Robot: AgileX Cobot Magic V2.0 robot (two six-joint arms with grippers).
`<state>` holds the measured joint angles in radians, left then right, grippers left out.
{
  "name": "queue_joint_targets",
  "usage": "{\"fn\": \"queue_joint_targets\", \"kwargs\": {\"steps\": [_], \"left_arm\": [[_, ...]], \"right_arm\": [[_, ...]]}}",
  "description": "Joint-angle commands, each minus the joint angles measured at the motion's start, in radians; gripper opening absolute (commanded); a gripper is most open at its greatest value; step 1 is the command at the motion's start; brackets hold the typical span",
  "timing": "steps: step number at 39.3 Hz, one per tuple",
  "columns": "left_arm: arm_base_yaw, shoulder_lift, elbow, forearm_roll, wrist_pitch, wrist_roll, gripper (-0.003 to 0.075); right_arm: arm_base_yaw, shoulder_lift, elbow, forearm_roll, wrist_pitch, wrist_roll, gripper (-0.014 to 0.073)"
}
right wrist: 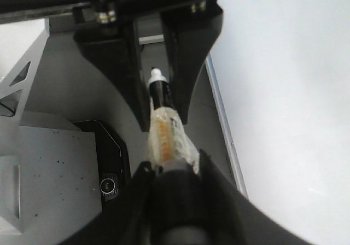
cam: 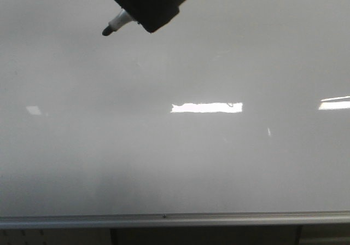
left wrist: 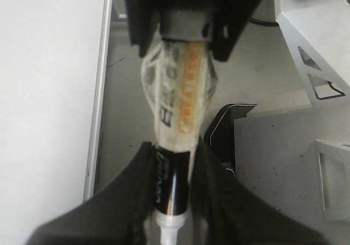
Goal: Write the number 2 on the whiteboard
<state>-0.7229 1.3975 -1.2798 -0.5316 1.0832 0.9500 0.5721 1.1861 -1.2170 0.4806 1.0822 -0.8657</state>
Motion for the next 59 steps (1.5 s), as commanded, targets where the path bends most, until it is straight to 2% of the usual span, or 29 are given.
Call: {"fn": "queue_joint_targets", "kwargs": {"steps": [1,4,10,13,20,25,29,32,39,47,55,59], "left_arm": [[-0.007,-0.029,-0.033,-0.043,-0.046,-0.010,0.0071],[-0.007,-0.029,-0.033,-0.043,-0.046,-0.010,0.0140],[0.000,-0.031,-0.034,-0.041,-0.066,-0.019,0.0435],[0.013,-0.043,-0.039,-0.007,-0.062,-0.061,0.0496],[0.047,-0.115,-0.039,0.163,-0.062,-0.258,0.0501],[0.071,-0.179,-0.037,0.309,-0.060,-0.504,0.0496],[0.108,-0.233,-0.004,0.400,-0.071,-0.695,0.0492],[0.149,-0.279,0.049,0.428,-0.109,-0.775,0.0492],[0.253,-0.395,0.166,0.429,-0.177,-0.825,0.0492],[0.295,-0.450,0.216,0.427,-0.216,-0.831,0.0492],[0.295,-0.450,0.216,0.427,-0.216,-0.831,0.0492],[0.295,-0.450,0.216,0.427,-0.216,-0.831,0.0492]], "right_arm": [[0.001,-0.018,-0.029,0.044,-0.036,-0.010,0.0014],[0.001,-0.018,-0.029,0.044,-0.034,-0.010,-0.0003],[0.001,-0.018,-0.029,0.030,-0.027,-0.010,-0.0003],[0.001,-0.021,-0.029,-0.013,-0.013,-0.005,-0.0003],[-0.037,-0.039,-0.029,-0.195,0.002,0.117,-0.0003],[-0.083,-0.063,-0.029,-0.340,-0.017,0.352,-0.0003],[-0.151,-0.091,-0.002,-0.361,-0.057,0.509,-0.0003],[-0.212,-0.129,0.058,-0.359,-0.131,0.572,-0.0003],[-0.313,-0.249,0.273,-0.300,-0.411,0.644,-0.0003],[-0.316,-0.311,0.510,-0.236,-0.797,0.646,-0.0003],[-0.339,-0.272,0.538,-0.230,-1.003,0.648,-0.0003],[-0.355,-0.234,0.525,-0.244,-1.054,0.633,-0.0003]]}}
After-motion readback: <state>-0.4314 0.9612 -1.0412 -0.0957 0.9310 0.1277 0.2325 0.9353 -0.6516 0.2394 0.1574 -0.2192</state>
